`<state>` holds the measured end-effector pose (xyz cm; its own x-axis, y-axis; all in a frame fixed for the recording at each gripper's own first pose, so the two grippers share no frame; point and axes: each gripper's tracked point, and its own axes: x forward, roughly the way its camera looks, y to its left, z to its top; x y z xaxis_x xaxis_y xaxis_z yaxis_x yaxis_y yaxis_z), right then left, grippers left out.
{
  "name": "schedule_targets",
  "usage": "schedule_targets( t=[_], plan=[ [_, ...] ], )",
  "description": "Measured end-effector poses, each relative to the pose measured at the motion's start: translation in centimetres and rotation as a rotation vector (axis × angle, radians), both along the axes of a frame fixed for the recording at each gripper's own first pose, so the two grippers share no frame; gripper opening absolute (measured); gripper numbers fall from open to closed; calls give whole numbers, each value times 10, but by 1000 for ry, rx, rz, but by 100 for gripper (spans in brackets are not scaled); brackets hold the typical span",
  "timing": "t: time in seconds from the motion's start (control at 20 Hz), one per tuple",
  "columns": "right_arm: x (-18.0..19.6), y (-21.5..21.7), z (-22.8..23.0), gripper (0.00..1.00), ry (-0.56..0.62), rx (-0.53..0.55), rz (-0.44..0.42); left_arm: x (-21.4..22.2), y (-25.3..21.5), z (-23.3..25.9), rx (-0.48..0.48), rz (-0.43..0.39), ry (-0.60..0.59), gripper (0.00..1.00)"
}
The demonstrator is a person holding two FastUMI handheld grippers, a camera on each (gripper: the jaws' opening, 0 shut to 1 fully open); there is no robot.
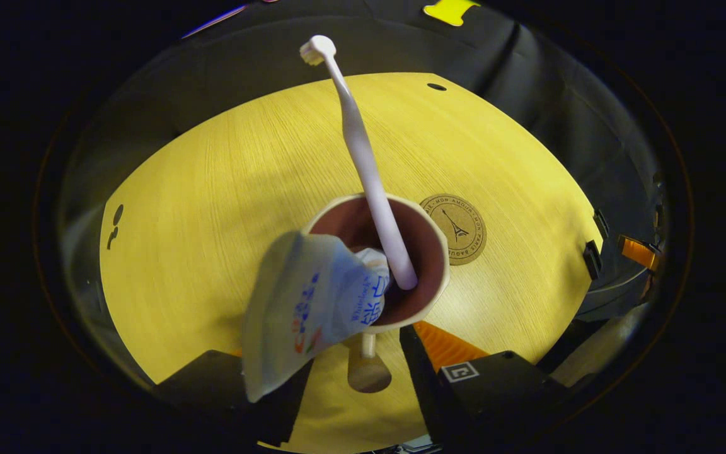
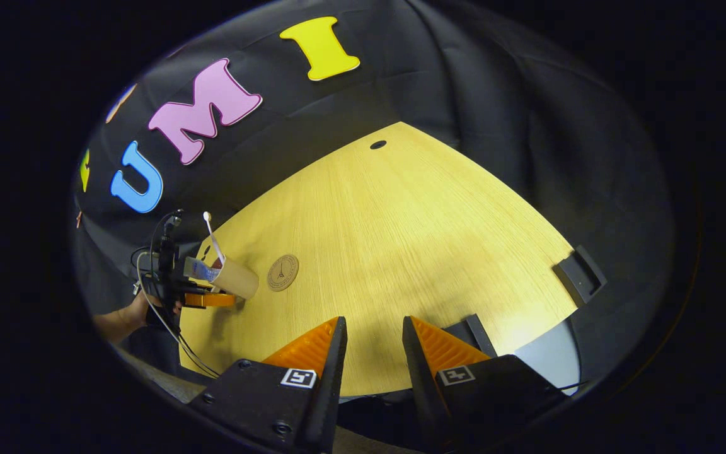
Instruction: Put the toothbrush and toothpaste on the desktop into the cup, then pick up the cup and place it on the coaster on the desktop.
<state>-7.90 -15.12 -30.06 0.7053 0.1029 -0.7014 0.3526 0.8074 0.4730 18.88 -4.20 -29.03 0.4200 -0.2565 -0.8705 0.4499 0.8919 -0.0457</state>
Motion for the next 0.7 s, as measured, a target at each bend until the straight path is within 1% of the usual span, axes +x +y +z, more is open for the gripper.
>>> schedule_targets(
  t=[0.1, 0.2, 0.35, 0.45, 0.65, 0.7],
  plan=[
    [-1, 1, -1, 55, 2, 1, 11, 0, -1, -4, 17, 6, 15, 56],
    [0, 2, -2, 55, 4, 1, 21, 1, 0, -5, 29, 9, 21, 51],
    [0, 3, -5, 55, 10, 9, 29, -3, 2, -8, 53, 16, 44, 36],
    [1, 2, -5, 55, 11, 15, 26, -3, 2, -9, 59, 3, 47, 29],
    [1, 0, -6, 55, 10, 17, 23, 1, 0, -10, 51, 15, 33, 27],
    [1, 0, -6, 55, 12, 18, 24, 1, 1, -10, 52, 18, 28, 36]
  ],
)
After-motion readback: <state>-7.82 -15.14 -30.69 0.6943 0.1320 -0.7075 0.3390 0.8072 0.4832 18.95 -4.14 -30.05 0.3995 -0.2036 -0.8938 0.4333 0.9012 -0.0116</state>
